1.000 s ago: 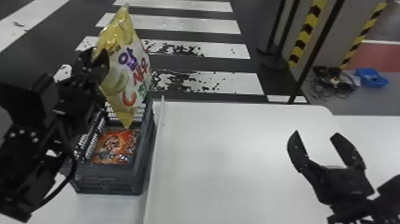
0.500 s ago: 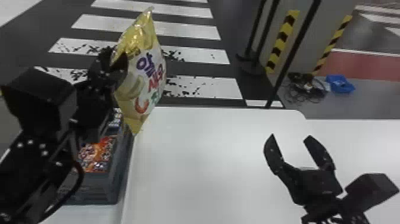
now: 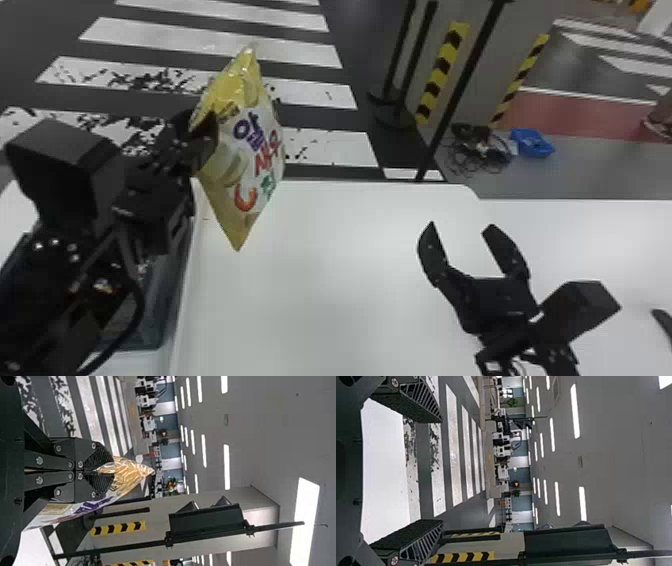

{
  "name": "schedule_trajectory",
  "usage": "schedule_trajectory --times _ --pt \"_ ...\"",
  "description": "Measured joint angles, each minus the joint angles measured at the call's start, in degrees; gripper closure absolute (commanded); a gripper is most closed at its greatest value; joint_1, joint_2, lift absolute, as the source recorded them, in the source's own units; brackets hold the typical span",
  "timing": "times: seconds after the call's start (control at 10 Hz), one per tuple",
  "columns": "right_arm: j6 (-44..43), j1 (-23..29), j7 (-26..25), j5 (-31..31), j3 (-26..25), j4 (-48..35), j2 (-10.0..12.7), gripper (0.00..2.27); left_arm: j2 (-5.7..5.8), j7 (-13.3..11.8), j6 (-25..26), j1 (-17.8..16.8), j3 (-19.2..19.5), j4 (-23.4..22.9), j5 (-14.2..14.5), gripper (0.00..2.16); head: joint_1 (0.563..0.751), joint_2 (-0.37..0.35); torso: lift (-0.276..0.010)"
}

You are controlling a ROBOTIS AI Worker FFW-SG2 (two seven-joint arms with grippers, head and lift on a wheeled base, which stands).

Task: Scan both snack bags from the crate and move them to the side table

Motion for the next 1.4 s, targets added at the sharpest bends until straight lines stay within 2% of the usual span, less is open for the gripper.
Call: schedule_trajectory --times 0.2,0.4,0.6,0.8,1.0,1.2,1.4 --pt "-0.14 -0.46 -0.01 0.07 0.01 0.77 -0.06 0.09 -2.66 -4.53 -1.22 -0.02 2.33 4.3 6.72 2.13 0.686 -0.269 -0.095" --pt "-0.21 -0.62 -0.01 -0.05 -0.28 1.12 -0.34 0.09 -5.71 -10.45 -1.89 -0.73 5.45 10.05 14.52 2.13 0.695 -0.274 -0.095" --pt "-0.21 -0.59 -0.01 -0.27 -0.89 1.47 -0.55 0.09 -8.16 -15.37 0.6 -2.91 6.93 16.64 18.32 2.13 0.695 -0.29 -0.095" --pt "-0.21 -1.41 0.0 -0.22 -0.58 2.72 -0.59 0.09 -10.47 -18.18 1.75 -4.93 5.87 23.16 18.97 2.13 0.695 -0.306 -0.095" --pt "-0.24 -2.65 0.07 -0.21 0.29 4.04 -0.56 0.09 -12.35 -19.68 3.14 -7.2 2.57 28.26 19.01 2.13 0.695 -0.347 -0.095" --pt "-0.21 -3.67 0.08 -0.14 0.94 4.84 -0.48 0.09 -14.99 -20.93 3.45 -9.38 -0.2 33.4 18.86 2.13 0.695 -0.35 -0.095" --pt "-0.21 -4.05 0.08 -0.12 1.25 5.24 -0.42 0.09 -17.04 -22.41 3.44 -10.24 -1.02 37.52 19.75 2.13 0.695 -0.35 -0.095"
